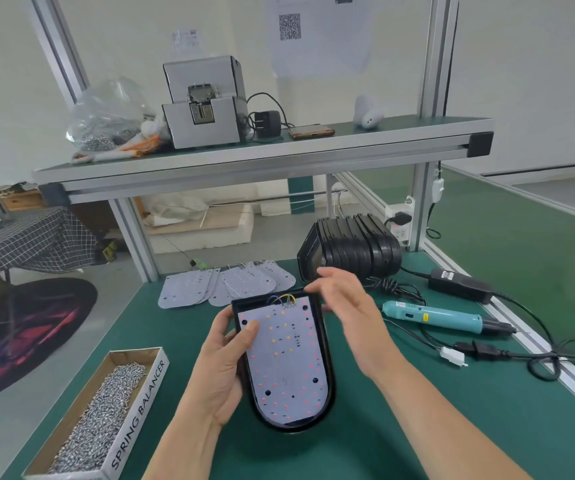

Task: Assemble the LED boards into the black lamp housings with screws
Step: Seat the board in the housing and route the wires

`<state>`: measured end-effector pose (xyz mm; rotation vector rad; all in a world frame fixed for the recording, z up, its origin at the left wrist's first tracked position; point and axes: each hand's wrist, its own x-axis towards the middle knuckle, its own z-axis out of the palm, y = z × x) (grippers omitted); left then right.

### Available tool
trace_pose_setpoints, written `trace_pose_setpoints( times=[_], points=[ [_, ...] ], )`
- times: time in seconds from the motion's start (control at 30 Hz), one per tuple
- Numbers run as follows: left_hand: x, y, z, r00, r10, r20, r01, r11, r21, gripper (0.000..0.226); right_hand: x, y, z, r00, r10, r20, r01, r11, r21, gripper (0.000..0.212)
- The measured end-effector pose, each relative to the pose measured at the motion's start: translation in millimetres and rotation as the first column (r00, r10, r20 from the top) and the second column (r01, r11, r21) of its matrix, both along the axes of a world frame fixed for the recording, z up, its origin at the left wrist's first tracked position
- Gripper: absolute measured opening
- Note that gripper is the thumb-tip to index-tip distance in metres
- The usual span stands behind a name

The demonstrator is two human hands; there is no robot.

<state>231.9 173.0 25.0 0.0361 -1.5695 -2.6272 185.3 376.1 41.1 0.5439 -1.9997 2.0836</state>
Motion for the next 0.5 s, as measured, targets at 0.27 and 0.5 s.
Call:
trace_pose_setpoints(
  times=[0.27, 0.5],
  points=[
    [-1, 1, 8, 0.989, -0.129, 0.071, 0.123, 0.988, 0.092, 0.03, -3, -4, -11, 0.879, 0.428, 0.212, -0.439, 0.898, 0.005, 0.041],
    [4, 1, 9, 0.974, -0.149, 0.17, 0.127, 0.983, 0.132, 0.046, -4, -7, -6, 0.88, 0.395, 0.262, -0.448, 0.874, 0.187, 0.035]
  ],
)
